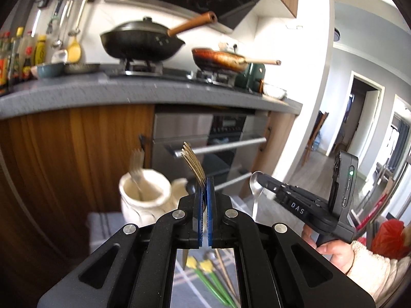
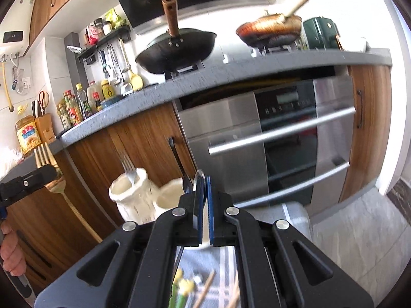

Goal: Organize utensils

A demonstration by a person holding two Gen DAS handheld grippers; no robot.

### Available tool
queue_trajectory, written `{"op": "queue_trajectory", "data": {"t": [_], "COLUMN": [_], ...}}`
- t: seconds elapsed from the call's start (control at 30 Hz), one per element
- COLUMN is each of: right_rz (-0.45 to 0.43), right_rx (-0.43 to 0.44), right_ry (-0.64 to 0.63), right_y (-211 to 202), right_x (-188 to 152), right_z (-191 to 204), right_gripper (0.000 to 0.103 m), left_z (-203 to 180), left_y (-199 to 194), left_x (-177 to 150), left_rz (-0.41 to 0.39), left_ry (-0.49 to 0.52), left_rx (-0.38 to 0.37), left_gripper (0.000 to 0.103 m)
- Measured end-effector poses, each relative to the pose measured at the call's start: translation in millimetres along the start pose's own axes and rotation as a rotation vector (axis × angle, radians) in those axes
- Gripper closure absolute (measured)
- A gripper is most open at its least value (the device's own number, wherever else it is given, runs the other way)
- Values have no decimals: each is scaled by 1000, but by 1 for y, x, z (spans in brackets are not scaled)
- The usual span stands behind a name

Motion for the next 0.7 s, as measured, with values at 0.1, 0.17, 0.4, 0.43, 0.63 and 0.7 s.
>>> {"op": "queue_trajectory", "data": {"t": [0.1, 0.17, 0.4, 0.43, 0.63, 0.7], "right_rz": [-22, -40, -78, -83, -113, -121], "right_rx": [-2, -9, -42, -47, -101, -117], "right_ry": [-2, 1, -4, -7, -37, -51], "right_y": [11, 18, 49, 54, 77, 82], "right_x": [18, 29, 55, 57, 62, 61], "right_z": [9, 13, 26, 28, 33, 33], "right_gripper": [100, 100, 100, 100, 100, 100], "left_z": [8, 13, 23, 24, 30, 36], "left_y": [-5, -7, -11, -10, 8, 21], "left_x": [21, 35, 74, 80, 98, 98], "left_rz": [-25, -48, -114, -124, -160, -159], "left_ry": [18, 25, 34, 37, 49, 52], "left_rx": [33, 61, 96, 101, 143, 163], "left_gripper": [100, 100, 100, 100, 100, 100]}}
Point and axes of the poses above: each gripper's, at about its wrist camera, not at the fingertips, and y roughly the way its jaws point, z to its left, x to its top, the point moved 2 cm from there along y, roughly the way its jaws point, and after that the axes turned 4 degrees about -x, right-handed, at the moved point
